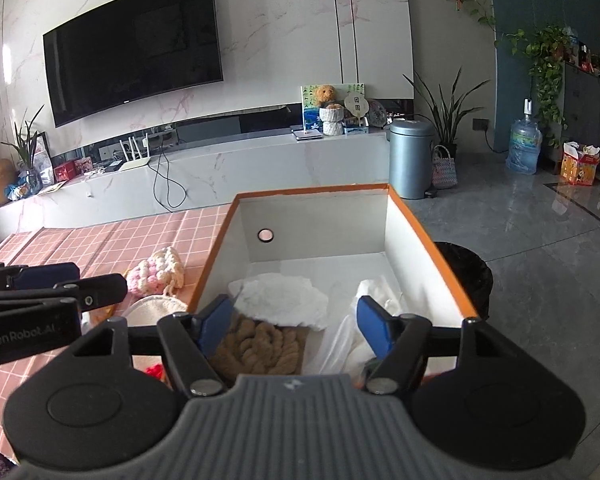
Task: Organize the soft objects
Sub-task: 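Open the right tool to drop the bag while the left tool drops the white cloth, then move both tools back from the box to the items on the table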
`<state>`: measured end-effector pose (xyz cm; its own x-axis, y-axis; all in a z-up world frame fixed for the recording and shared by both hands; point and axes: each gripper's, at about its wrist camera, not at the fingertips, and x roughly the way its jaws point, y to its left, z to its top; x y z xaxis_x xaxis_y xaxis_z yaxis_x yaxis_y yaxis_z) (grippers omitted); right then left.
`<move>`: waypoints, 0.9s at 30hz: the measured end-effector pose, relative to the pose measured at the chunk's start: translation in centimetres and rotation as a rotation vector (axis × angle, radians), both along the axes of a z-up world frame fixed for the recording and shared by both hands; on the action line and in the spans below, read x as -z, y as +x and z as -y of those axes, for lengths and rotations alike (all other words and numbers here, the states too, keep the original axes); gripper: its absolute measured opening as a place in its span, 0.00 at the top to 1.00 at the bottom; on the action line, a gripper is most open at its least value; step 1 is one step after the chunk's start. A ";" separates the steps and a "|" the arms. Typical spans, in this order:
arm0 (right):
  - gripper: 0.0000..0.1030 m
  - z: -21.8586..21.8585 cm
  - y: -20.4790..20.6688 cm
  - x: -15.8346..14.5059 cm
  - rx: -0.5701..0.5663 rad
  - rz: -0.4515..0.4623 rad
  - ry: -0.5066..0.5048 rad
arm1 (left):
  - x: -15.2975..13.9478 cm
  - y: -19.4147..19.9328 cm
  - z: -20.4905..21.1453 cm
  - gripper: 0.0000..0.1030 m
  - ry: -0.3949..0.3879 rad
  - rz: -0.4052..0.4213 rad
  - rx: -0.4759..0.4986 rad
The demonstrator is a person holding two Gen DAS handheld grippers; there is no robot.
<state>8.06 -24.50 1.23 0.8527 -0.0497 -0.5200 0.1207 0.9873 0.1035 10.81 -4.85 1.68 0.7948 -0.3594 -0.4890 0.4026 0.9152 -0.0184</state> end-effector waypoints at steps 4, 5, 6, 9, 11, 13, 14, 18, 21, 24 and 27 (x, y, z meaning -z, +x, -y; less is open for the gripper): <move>0.33 -1.9 -1.2 0.3 -0.029 0.008 -0.022 | 0.5 -0.9 -2.4 0.35 -0.054 -0.027 -0.056; 0.33 -2.4 -1.4 0.4 -0.039 0.008 -0.028 | 0.7 -1.1 -3.0 0.35 -0.066 -0.033 -0.067; 0.33 -2.8 -1.5 0.5 -0.049 0.008 -0.032 | 0.9 -1.3 -3.5 0.35 -0.071 -0.038 -0.078; 0.33 -4.1 -1.8 0.7 -0.086 0.006 -0.039 | 1.6 -2.0 -4.4 0.35 -0.070 -0.042 -0.100; 0.33 -4.9 -2.0 0.9 -0.103 0.005 -0.049 | 2.1 -2.7 -5.1 0.35 -0.073 -0.039 -0.117; 0.33 -5.8 -2.4 1.3 -0.120 0.005 -0.063 | 2.4 -3.2 -5.9 0.35 -0.083 -0.040 -0.143; 0.33 -6.4 -2.6 1.5 -0.130 0.004 -0.074 | 2.7 -3.4 -6.4 0.35 -0.090 -0.044 -0.155; 0.33 -8.1 -3.0 1.8 -0.179 0.006 -0.121 | 3.4 -4.0 -8.2 0.37 -0.104 -0.055 -0.191; 0.37 -9.3 -3.2 1.9 -0.214 0.020 -0.153 | 3.8 -4.2 -9.4 0.43 -0.120 -0.072 -0.212; 0.44 -10.3 -2.9 2.2 -0.248 0.025 -0.176 | 4.3 -4.2 -10.3 0.48 -0.135 -0.095 -0.216; 0.47 -11.3 -2.4 2.4 -0.285 0.026 -0.193 | 4.7 -4.0 -11.1 0.51 -0.140 -0.110 -0.226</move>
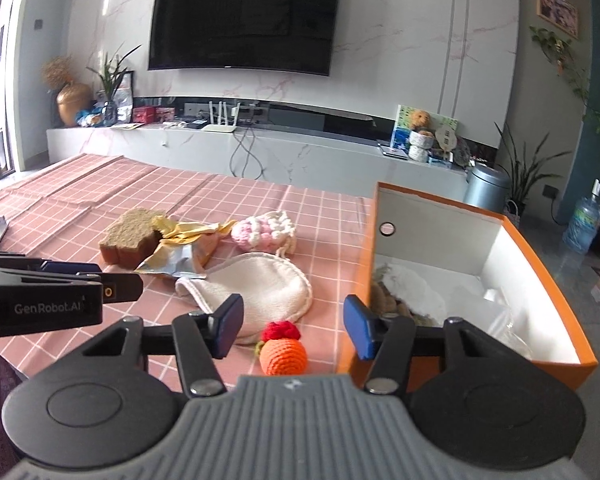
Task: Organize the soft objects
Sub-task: 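Move both tools back from the box to the items on the table, then grasp the white round pad with the right tool while the left tool grasps the yellow cloth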
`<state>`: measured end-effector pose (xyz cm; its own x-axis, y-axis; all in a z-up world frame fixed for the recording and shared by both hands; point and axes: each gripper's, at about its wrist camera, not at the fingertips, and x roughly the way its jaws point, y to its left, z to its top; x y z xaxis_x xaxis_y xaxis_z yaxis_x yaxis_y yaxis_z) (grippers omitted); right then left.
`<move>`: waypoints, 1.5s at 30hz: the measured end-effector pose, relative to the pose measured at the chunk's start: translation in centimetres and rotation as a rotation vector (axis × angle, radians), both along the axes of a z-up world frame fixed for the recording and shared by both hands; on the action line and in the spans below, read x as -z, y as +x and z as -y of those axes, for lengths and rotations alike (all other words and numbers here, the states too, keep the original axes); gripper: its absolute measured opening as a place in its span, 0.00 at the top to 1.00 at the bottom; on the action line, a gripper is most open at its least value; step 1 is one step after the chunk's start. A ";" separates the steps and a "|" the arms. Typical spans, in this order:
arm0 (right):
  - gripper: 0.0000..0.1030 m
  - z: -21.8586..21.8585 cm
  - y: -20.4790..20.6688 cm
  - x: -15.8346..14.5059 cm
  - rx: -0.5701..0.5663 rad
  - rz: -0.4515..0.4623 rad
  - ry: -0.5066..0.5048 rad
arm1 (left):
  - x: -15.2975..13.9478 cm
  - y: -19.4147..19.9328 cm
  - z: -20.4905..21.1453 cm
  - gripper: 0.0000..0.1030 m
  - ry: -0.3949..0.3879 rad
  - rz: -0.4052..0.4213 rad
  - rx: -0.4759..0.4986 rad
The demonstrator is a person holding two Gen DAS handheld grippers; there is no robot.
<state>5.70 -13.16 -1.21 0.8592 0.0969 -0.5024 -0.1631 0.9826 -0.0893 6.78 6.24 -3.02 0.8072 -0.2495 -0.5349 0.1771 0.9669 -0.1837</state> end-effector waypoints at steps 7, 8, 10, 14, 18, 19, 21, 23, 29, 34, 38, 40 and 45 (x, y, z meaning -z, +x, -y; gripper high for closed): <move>0.50 -2.1 2.3 0.6 -0.073 -0.037 -0.011 | 0.6 1.2 -1.1 0.52 0.003 -0.035 -0.007; 0.50 -2.3 3.0 0.7 -0.073 -0.050 -0.008 | 0.6 1.5 -1.2 0.52 0.005 -0.038 -0.012; 0.50 -2.5 4.4 1.1 -0.074 -0.077 0.001 | 0.7 2.2 -1.5 0.50 0.008 -0.045 -0.028; 0.50 -3.0 7.1 1.9 -0.070 -0.122 0.015 | 0.9 4.0 -2.5 0.46 0.002 -0.057 -0.062; 0.50 -3.5 9.6 2.3 -0.074 -0.150 0.031 | 1.1 6.1 -3.3 0.46 -0.001 -0.073 -0.087; 0.50 -3.7 10.1 2.5 -0.071 -0.157 0.026 | 1.1 6.6 -3.5 0.46 -0.001 -0.076 -0.085; 0.50 -3.9 10.7 3.0 -0.058 -0.175 0.011 | 1.3 7.3 -3.6 0.46 -0.002 -0.081 -0.078; 0.50 -3.8 10.8 3.7 -0.042 -0.194 -0.016 | 1.6 7.7 -3.6 0.46 -0.006 -0.088 -0.064; 0.50 -4.1 9.0 6.0 -0.074 -0.195 -0.078 | 3.2 7.8 -2.8 0.46 -0.026 -0.133 -0.019; 0.44 -4.7 9.3 6.4 -0.120 -0.182 -0.070 | 4.4 7.8 -2.4 0.47 -0.027 -0.170 -0.011; 0.42 -5.3 11.1 6.6 -0.131 -0.193 -0.053 | 4.4 7.9 -2.7 0.47 -0.011 -0.171 -0.033; 0.35 -5.4 12.1 6.7 -0.118 -0.211 -0.017 | 4.2 8.0 -3.1 0.47 -0.014 -0.162 -0.058; 0.27 -6.1 14.3 7.3 -0.107 -0.260 0.053 | 3.7 8.7 -4.3 0.47 0.000 -0.141 -0.107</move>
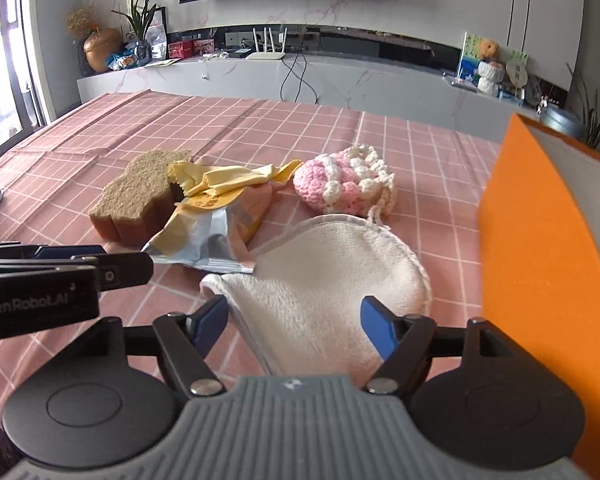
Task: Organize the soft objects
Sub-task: 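Grasp the white round pad with the right tool while the left tool grasps the yellow cloth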
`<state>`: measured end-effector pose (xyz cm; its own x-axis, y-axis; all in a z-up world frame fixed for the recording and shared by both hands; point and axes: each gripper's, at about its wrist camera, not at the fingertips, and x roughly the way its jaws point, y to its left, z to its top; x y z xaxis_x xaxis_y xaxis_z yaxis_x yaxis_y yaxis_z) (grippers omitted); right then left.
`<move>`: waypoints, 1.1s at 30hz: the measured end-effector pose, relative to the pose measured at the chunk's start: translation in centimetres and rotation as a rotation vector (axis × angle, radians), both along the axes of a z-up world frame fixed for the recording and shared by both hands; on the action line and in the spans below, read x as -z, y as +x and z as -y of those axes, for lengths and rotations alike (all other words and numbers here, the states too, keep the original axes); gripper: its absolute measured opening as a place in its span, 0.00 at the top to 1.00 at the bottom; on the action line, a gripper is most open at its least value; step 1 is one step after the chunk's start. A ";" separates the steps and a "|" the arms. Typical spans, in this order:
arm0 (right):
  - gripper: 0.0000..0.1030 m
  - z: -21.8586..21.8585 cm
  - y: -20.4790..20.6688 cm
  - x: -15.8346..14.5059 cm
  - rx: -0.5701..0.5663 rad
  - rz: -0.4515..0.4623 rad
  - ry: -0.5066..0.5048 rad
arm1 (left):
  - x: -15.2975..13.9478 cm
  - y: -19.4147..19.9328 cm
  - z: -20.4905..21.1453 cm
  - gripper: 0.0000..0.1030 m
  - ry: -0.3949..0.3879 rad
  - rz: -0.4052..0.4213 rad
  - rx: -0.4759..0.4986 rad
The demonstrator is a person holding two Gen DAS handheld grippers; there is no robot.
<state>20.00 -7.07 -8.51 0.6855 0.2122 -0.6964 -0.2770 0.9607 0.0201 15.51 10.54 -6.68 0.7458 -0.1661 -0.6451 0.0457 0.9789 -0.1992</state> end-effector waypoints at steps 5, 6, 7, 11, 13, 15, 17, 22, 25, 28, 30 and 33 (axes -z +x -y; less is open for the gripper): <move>0.10 -0.8 2.0 0.9 0.046 -0.035 0.008 | 0.0 0.9 -0.8 0.47 -0.008 -0.007 -0.023; 0.09 -0.9 2.4 1.2 0.045 -0.054 0.017 | 0.0 0.9 -0.8 0.47 -0.003 -0.006 -0.024; 0.09 -0.9 2.8 1.6 0.044 -0.078 0.023 | 0.1 1.0 -0.9 0.47 0.000 -0.007 -0.023; 0.08 -0.9 3.2 2.2 0.058 -0.088 0.030 | 0.5 1.3 -0.9 0.47 -0.003 -0.019 -0.020; 0.19 -1.1 3.0 2.3 0.056 -0.069 0.007 | 0.7 1.4 -0.8 0.47 -0.004 -0.027 -0.016; 0.29 -1.1 2.8 2.2 0.049 -0.054 -0.006 | 0.9 1.4 -0.7 0.47 -0.005 -0.031 -0.011; 0.43 -1.0 2.7 2.1 0.051 -0.040 -0.031 | 0.9 1.5 -0.6 0.47 -0.007 -0.032 -0.004; 0.80 0.0 2.8 2.0 0.071 -0.026 -0.067 | 1.0 1.5 -0.1 0.47 -0.007 -0.037 0.007; 0.84 0.3 2.9 1.9 0.067 -0.031 -0.069 | 0.9 1.3 0.1 0.48 -0.005 -0.035 0.017; 0.86 0.3 2.6 1.6 0.068 -0.024 -0.078 | 0.4 1.2 0.4 0.49 0.001 -0.019 0.036; 0.86 0.3 2.2 1.0 0.076 0.004 -0.087 | -0.1 1.4 0.4 0.49 0.003 0.000 0.048; 0.86 0.8 1.7 -0.5 0.088 0.059 -0.091 | -0.7 2.0 0.4 0.49 0.004 0.028 0.064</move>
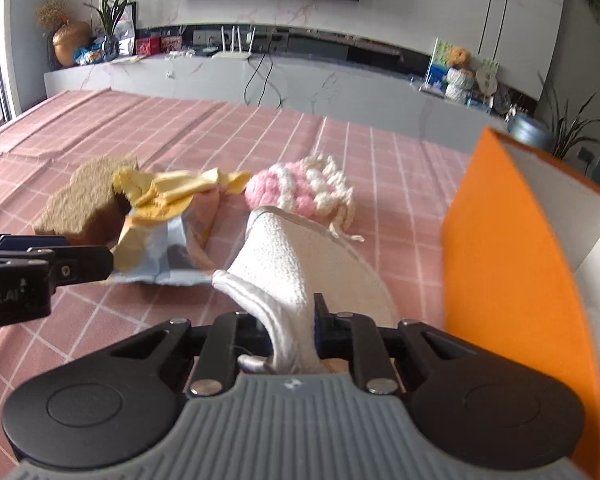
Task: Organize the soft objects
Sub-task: 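Grasp the white round pad with the right tool while the left tool grasps the yellow cloth, then carry the white pad and yellow cloth over the orange box with both tools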
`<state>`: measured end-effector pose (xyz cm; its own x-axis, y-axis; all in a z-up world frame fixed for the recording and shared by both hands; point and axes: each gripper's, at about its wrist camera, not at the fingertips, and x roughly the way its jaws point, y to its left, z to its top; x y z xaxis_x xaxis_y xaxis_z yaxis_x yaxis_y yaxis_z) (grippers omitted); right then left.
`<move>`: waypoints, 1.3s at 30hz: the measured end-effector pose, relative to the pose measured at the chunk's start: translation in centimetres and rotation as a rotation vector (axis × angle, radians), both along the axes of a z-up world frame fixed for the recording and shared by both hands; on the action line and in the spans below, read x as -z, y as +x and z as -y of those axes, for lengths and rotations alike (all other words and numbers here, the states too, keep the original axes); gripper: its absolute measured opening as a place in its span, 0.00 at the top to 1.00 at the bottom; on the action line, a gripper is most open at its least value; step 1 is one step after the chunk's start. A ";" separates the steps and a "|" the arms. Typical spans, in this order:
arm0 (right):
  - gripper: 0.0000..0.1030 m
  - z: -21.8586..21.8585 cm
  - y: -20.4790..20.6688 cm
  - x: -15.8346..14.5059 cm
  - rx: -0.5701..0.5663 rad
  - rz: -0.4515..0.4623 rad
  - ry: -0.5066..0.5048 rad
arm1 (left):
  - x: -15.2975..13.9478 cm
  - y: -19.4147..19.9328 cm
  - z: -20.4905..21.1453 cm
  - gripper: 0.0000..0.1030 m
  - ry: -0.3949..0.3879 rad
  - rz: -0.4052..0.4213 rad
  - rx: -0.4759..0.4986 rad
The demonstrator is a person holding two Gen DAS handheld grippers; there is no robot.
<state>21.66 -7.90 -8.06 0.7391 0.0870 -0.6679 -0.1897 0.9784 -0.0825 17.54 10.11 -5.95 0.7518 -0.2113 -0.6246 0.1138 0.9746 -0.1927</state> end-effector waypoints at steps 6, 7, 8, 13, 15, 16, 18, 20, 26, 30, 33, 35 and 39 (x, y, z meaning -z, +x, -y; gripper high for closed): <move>0.85 0.7 1.0 -2.0 0.016 0.064 0.024 | -1.0 3.5 0.6 0.44 0.055 0.045 0.047; 0.85 0.6 1.3 -2.0 0.020 0.067 0.024 | -1.1 4.3 0.7 0.44 0.063 0.048 0.055; 0.85 0.6 1.6 -2.1 0.025 0.074 0.021 | -1.1 5.1 0.9 0.44 0.072 0.048 0.060; 0.85 -0.1 3.5 -1.9 0.026 0.076 0.025 | -0.6 8.3 1.4 0.44 0.107 0.038 0.100; 0.85 -0.3 4.2 -1.6 0.026 0.059 0.036 | 0.1 9.2 1.7 0.44 0.112 0.009 0.115; 0.85 -0.3 4.3 -1.5 0.024 0.056 0.038 | 0.5 9.5 1.7 0.44 0.117 -0.005 0.109; 0.85 -0.5 4.4 -1.3 0.014 0.054 0.041 | 1.2 9.9 1.5 0.46 0.119 -0.033 0.094; 0.85 -0.5 4.4 -1.1 0.004 0.051 0.041 | 1.6 10.0 1.3 0.56 0.101 -0.047 0.093; 0.84 -0.5 4.4 -0.6 -0.005 0.037 0.044 | 1.8 10.2 1.1 0.96 0.116 -0.056 0.064; 0.84 -0.5 4.2 -0.7 -0.006 0.045 0.039 | 1.6 9.6 0.8 0.98 0.106 -0.029 0.047; 0.84 -0.3 3.8 -1.2 -0.005 0.063 0.037 | 0.8 8.7 1.0 0.98 0.107 0.005 0.050; 0.84 -0.2 3.4 -1.6 0.000 0.076 0.040 | 0.2 8.0 1.1 0.98 0.108 0.023 0.051; 0.85 0.3 2.4 -2.9 0.000 0.106 0.057 | -1.7 6.4 1.4 0.98 0.087 0.058 0.053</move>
<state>24.08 -8.21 -5.15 0.8054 0.1223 -0.5800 -0.1824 0.9821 -0.0463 23.89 8.66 -4.27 0.7760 -0.1989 -0.5985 0.1745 0.9796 -0.0993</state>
